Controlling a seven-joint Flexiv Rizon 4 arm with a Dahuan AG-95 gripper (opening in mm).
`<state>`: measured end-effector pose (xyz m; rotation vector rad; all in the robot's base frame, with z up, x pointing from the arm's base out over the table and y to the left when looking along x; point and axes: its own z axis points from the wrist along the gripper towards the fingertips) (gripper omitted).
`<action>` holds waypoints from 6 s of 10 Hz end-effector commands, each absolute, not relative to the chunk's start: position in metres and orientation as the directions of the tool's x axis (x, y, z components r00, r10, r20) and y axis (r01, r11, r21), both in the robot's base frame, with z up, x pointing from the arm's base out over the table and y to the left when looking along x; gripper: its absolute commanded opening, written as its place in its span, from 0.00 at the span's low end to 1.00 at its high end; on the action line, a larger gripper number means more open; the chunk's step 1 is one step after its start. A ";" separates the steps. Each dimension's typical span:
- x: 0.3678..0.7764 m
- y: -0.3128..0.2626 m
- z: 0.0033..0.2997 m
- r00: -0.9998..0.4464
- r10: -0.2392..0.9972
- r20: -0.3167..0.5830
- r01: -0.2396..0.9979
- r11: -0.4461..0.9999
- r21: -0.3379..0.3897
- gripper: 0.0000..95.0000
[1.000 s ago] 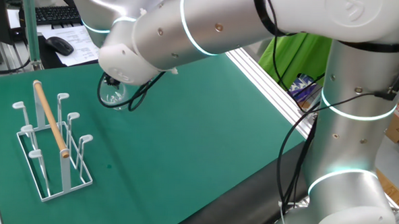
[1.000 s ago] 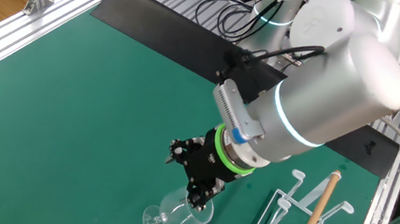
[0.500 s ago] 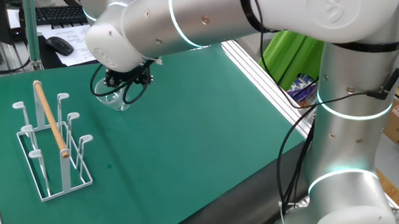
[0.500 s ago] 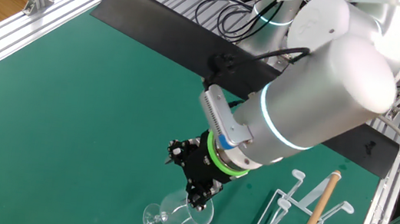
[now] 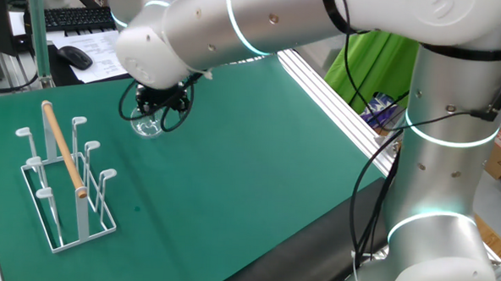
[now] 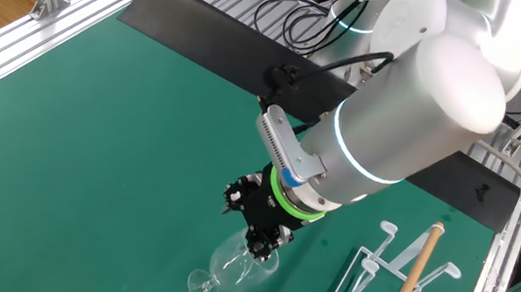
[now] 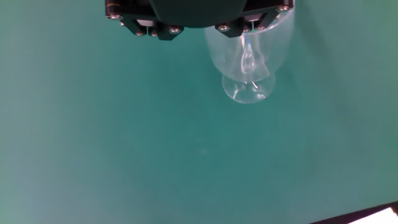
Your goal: Put the cup on the cup rack
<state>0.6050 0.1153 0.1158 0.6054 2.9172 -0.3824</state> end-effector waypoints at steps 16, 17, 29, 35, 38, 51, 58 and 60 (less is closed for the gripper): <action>0.596 0.117 0.099 -0.890 0.445 -0.101 0.456 0.881 -0.126 0.60; 0.595 0.117 0.097 -0.889 0.447 -0.099 0.457 0.881 -0.121 0.60; 0.588 0.118 0.098 -0.872 0.489 -0.011 0.488 0.868 -0.088 0.60; 0.588 0.118 0.097 -0.878 0.479 -0.011 0.478 0.874 -0.087 0.60; 0.588 0.118 0.097 -0.888 0.459 0.003 0.458 0.885 -0.083 0.20; 0.580 0.130 0.107 -0.841 0.535 0.079 0.534 0.845 -0.037 0.60; 0.563 0.138 0.102 -0.848 0.522 0.098 0.520 0.853 -0.047 0.60; 0.556 0.140 0.099 -0.846 0.524 0.096 0.522 0.852 -0.049 0.60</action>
